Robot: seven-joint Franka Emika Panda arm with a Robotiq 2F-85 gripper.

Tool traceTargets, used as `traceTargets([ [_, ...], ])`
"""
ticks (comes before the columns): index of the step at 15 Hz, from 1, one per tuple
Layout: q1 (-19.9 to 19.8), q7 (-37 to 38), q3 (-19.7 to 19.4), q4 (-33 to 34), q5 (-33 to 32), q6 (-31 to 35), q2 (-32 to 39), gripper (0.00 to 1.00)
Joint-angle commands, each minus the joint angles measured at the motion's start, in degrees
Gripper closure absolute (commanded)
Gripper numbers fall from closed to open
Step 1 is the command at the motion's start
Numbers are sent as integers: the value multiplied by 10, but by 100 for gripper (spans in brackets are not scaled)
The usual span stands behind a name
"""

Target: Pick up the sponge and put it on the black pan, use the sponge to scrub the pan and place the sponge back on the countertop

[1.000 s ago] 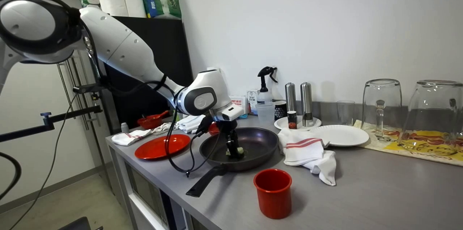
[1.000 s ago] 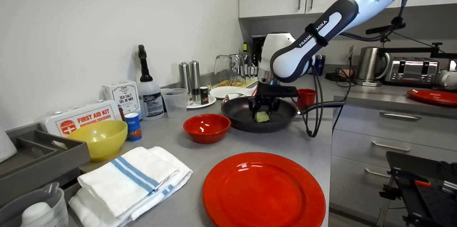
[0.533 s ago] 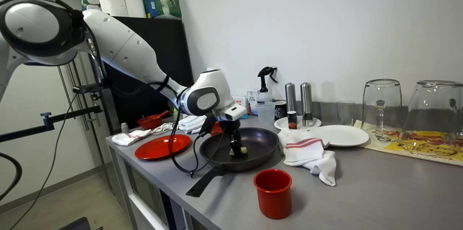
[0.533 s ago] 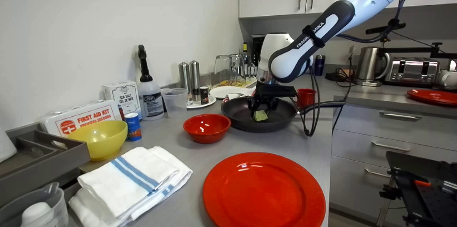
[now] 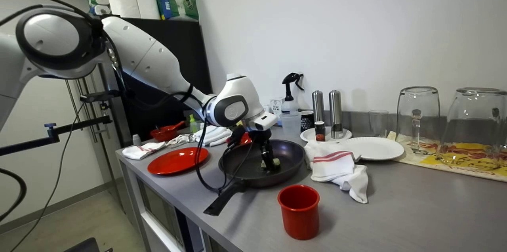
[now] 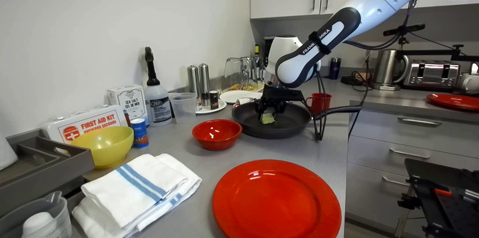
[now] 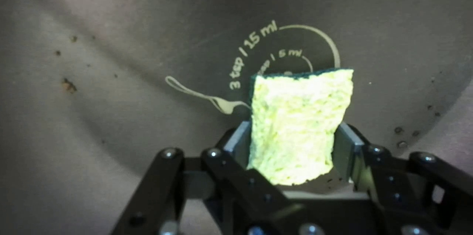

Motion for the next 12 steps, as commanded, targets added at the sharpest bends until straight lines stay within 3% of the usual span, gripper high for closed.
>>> traceTargets([
  [1, 4, 8, -6, 39, -6, 6, 36, 72],
  [12, 23, -29, 20, 33, -3, 30, 27, 72],
])
